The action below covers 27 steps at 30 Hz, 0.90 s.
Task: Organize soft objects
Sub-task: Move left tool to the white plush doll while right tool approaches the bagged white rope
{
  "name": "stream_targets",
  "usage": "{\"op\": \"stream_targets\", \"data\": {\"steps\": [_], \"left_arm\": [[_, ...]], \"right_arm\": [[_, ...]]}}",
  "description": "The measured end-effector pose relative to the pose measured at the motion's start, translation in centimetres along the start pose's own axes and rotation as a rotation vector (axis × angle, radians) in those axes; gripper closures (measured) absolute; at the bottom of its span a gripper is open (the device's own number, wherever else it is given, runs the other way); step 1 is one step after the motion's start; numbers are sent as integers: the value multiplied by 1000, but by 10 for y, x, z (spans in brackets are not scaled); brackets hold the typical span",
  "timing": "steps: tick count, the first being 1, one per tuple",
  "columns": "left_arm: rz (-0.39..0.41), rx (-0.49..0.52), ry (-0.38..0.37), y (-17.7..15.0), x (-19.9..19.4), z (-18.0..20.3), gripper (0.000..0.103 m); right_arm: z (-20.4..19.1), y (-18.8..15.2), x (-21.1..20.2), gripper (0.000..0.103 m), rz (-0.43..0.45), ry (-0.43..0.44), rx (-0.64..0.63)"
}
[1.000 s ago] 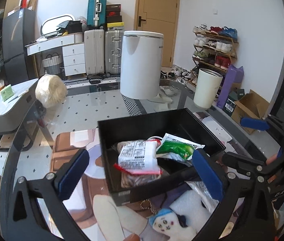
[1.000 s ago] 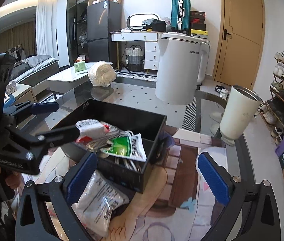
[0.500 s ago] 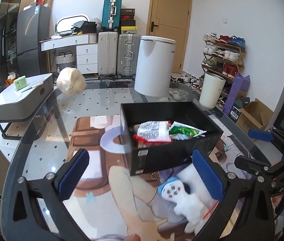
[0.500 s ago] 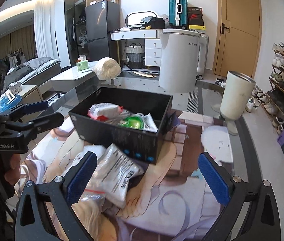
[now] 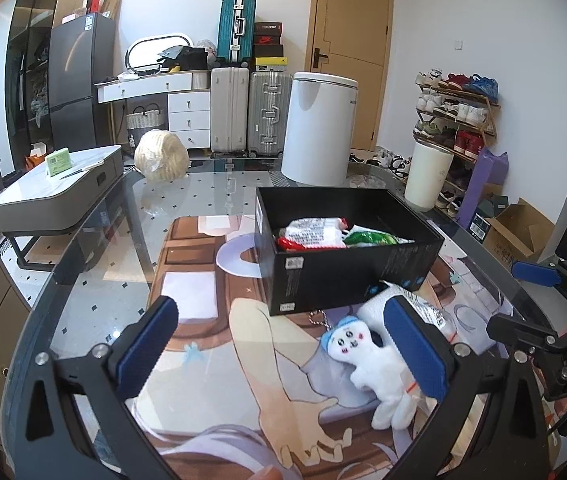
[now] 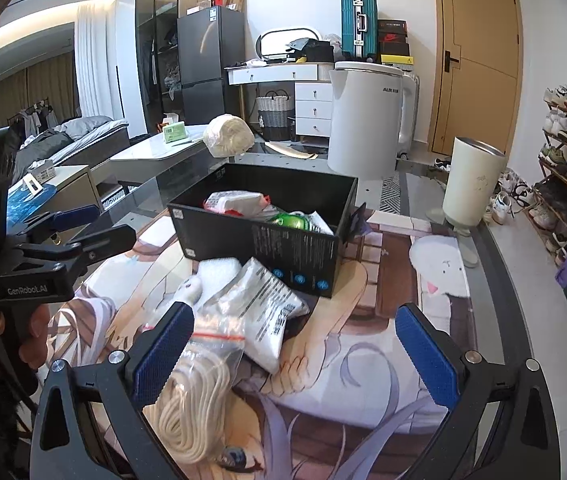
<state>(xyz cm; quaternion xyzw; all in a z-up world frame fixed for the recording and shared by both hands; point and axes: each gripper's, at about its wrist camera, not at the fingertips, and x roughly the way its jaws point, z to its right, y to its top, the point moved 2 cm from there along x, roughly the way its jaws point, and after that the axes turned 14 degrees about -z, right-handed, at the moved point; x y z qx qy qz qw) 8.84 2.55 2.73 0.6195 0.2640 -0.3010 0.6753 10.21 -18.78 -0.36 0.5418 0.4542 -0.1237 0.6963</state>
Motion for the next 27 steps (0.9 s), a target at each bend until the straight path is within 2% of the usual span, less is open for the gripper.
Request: {"op": "stream_targets", "data": {"steps": [7,16,27], "left_arm": [[-9,4,-8,-14,0,8,0],[-16,23,20,-24,7,16,0],[-39,19,-21,-30,15,12,0]], "right_arm": [[-1,-21,2,1,-29,9,23],[-9,-36,8,1,-48,14,-2],[-34,-40,17,1,-78,41,-67]]}}
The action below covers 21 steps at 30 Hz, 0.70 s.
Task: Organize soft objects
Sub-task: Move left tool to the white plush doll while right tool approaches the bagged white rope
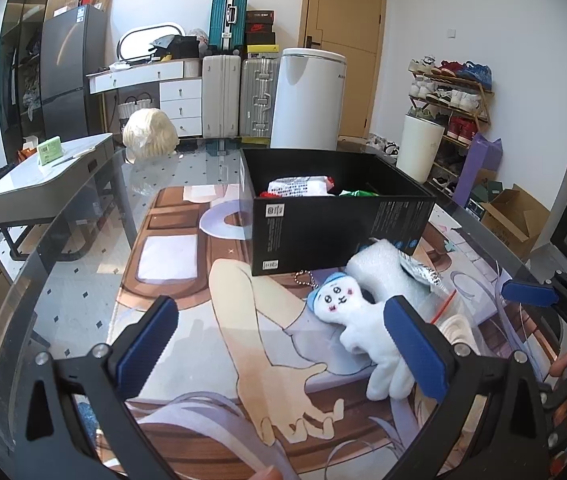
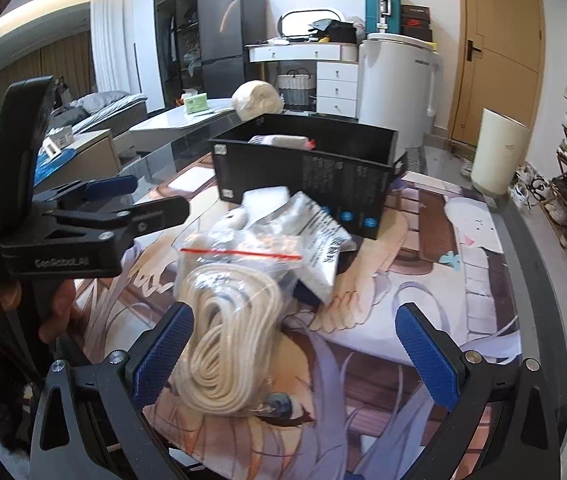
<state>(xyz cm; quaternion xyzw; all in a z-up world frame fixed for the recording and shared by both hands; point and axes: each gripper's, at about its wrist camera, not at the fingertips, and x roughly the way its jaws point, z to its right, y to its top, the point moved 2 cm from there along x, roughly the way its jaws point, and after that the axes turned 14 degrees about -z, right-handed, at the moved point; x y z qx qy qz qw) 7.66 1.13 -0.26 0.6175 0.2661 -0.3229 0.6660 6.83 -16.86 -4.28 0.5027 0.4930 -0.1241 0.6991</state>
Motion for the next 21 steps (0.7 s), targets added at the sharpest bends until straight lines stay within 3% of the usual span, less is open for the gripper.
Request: {"op": "stream_targets", "data": {"steps": [21], "left_arm": [[-21,7,-28,-5,3,0,0]], "right_arm": [[-10,-3,27,1,-89,28,24]]}}
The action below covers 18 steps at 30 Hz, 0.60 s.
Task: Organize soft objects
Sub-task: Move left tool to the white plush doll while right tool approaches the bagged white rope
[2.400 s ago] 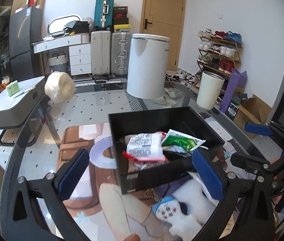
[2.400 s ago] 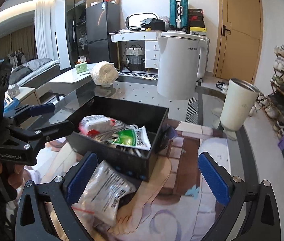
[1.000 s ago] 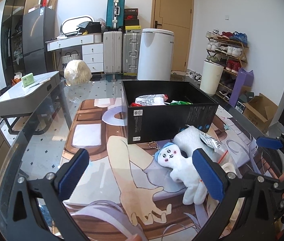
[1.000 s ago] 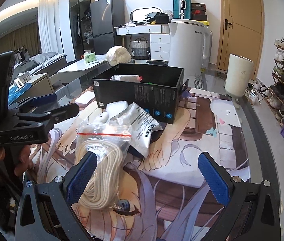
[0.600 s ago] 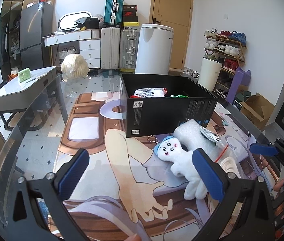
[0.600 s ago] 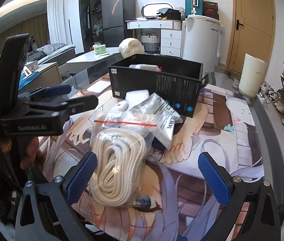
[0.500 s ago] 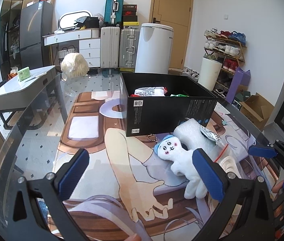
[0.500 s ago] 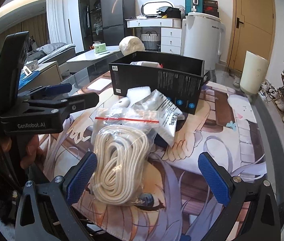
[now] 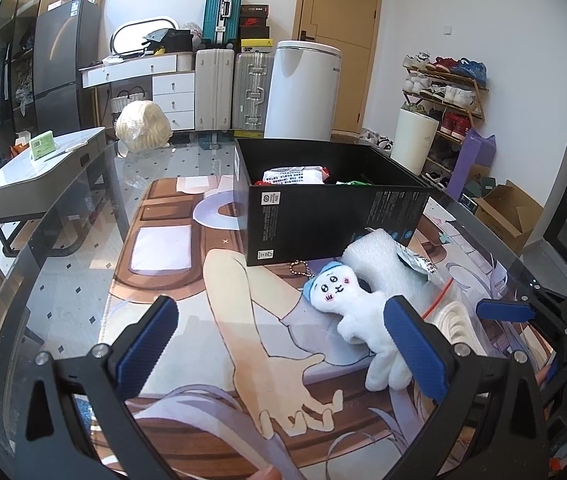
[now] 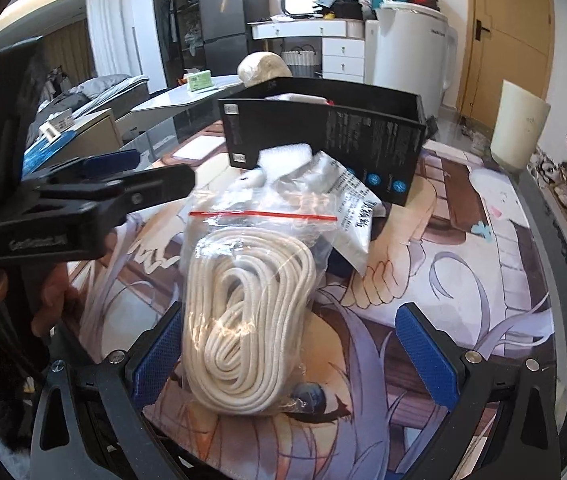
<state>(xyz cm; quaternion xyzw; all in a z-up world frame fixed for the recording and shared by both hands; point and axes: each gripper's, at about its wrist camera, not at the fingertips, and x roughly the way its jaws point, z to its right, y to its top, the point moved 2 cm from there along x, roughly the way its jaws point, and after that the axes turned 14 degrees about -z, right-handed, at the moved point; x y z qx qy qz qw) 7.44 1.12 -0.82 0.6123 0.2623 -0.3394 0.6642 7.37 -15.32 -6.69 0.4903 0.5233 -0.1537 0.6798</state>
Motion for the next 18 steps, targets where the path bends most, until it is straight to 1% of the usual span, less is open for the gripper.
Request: {"op": "stream_targets", "data": {"steps": [5,11,13,15,16,18], "left_arm": [[-4,0,-7,-1,1,1,0],[-9,6,-6,-1,2,1,0],[-13,13,-8,-1,3,2,0],[-13,18,-5,-1,4,3,0],[-13,20,-5,-1,4,3,0],[-13,21,-5,-1,4,3,0]], "right_arm": [[13,0,2,1,-13,7,47],[17,2,5,1,-15,31,68],[17,1,5,4,-12,40,69],[17,1,4,17,-5,44,65],[16,1,3,20,-3,44,62],[16,1,2,30,-2,53,59]]}}
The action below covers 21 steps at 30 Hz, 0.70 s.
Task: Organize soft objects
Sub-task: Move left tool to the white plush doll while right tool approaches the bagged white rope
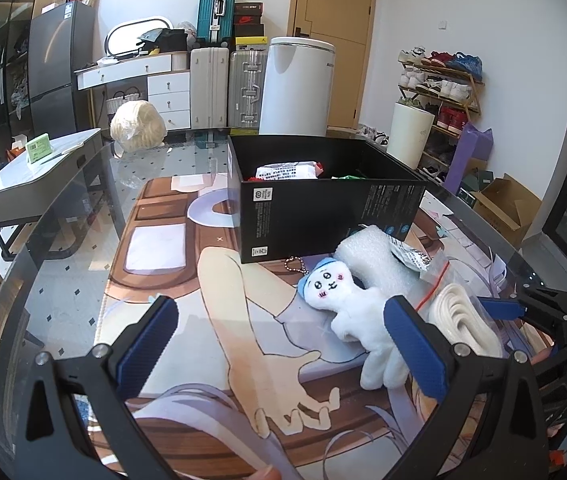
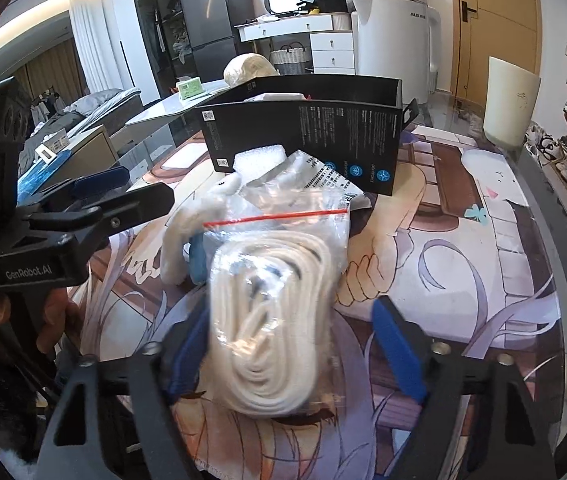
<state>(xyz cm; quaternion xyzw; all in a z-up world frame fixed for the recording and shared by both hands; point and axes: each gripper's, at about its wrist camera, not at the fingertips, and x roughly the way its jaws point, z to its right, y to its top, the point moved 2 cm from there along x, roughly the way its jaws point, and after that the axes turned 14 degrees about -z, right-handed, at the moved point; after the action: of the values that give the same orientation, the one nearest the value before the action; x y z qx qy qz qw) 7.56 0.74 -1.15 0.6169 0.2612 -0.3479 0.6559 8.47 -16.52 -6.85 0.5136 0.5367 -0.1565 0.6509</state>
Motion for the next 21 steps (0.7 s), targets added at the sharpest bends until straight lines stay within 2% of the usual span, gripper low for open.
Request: {"op": "stream_targets", "data": {"steps": [3,8,17,21], "left_arm": [[0,0,-1,0,0,0,0],[-1,0,-2,0,0,0,0],[-31,6,6,6,2,4,0],[-38,30,-18,6,0,10,0]], "right_arm": [[0,0,-1,44,2,20,-4],[-4,-2,-5,58,14,16,-29],[1,-5,-27,60,103,16,-19],[6,-3,-39,60,157,15,-3]]}}
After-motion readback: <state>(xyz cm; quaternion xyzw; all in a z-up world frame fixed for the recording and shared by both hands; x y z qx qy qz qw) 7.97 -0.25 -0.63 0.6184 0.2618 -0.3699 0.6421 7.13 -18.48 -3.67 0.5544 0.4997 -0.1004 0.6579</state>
